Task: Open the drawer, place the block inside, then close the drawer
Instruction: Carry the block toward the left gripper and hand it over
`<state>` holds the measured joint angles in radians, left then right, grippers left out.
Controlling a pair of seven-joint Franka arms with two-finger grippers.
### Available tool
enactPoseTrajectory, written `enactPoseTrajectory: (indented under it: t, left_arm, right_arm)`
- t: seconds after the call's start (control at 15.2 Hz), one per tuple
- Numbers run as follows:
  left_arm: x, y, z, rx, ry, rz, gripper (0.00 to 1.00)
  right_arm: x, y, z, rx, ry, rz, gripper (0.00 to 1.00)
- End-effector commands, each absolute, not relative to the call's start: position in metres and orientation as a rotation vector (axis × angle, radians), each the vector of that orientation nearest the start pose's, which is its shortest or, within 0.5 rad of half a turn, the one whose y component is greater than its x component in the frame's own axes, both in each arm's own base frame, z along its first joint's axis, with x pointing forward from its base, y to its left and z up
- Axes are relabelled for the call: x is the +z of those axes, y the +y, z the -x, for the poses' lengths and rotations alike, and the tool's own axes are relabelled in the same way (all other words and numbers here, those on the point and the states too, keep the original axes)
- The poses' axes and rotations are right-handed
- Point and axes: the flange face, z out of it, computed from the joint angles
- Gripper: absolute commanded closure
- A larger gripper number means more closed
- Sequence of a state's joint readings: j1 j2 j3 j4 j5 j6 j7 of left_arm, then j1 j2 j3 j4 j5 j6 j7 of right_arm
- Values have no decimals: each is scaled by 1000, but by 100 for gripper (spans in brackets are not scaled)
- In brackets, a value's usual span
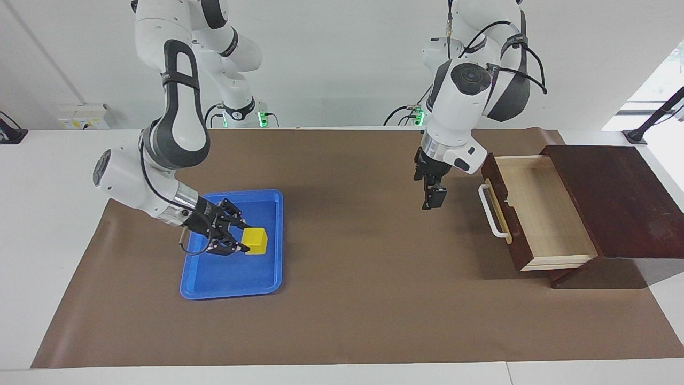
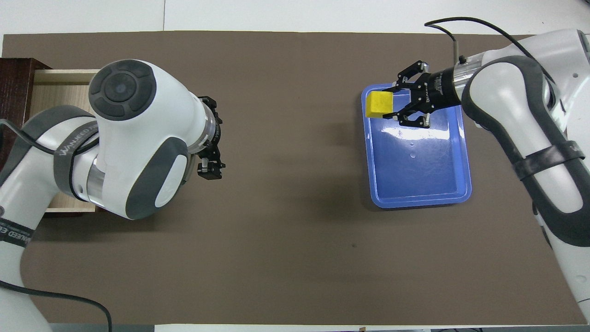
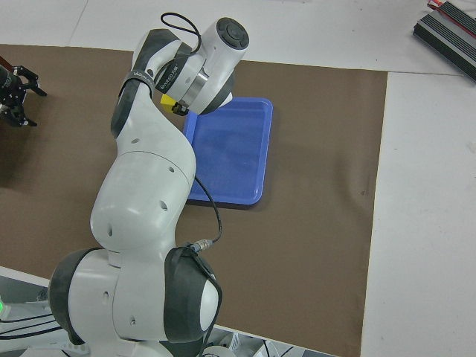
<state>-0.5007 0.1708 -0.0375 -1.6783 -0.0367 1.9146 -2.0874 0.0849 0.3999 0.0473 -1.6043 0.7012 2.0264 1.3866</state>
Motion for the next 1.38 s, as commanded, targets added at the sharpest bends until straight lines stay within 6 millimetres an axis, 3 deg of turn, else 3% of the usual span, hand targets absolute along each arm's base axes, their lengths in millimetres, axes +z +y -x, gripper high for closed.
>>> enactPoseTrajectory:
  t: [0.0,0.13,0.39,0.46,0.59,0.72,0.79,0.98,1.31]
  left_arm:
    - [510,-358,-554,86,-2308,2246,0]
    - [507,-370,-564,86,-2345,2241,0]
    - [471,-400,-558,84,-2291,2246,0]
    - [464,-402,-562,82,-2298,2245,0]
    - [461,-406,-570,82,-2350,2249,0]
    - [445,-428,-567,80,-2316,2266,0]
    - [448,-431,-571,79,-2331,2271,0]
    - [451,-430,-577,73,-2392,2246,0]
    - [451,-429,-583,60,-2425,2262,0]
  right_arm:
    - [418,178,-675,586,1852,1796,100]
    - [419,211,-668,581,1847,1803,100]
    - [422,252,-655,598,1817,1835,100]
    - [422,253,-654,600,1833,1822,100]
    - [423,275,-646,623,1831,1832,100]
    - [424,282,-643,632,1842,1820,100]
    - [424,283,-643,635,1849,1815,100]
    - [425,294,-638,644,1849,1821,100]
    - [431,295,-638,644,1843,1817,100]
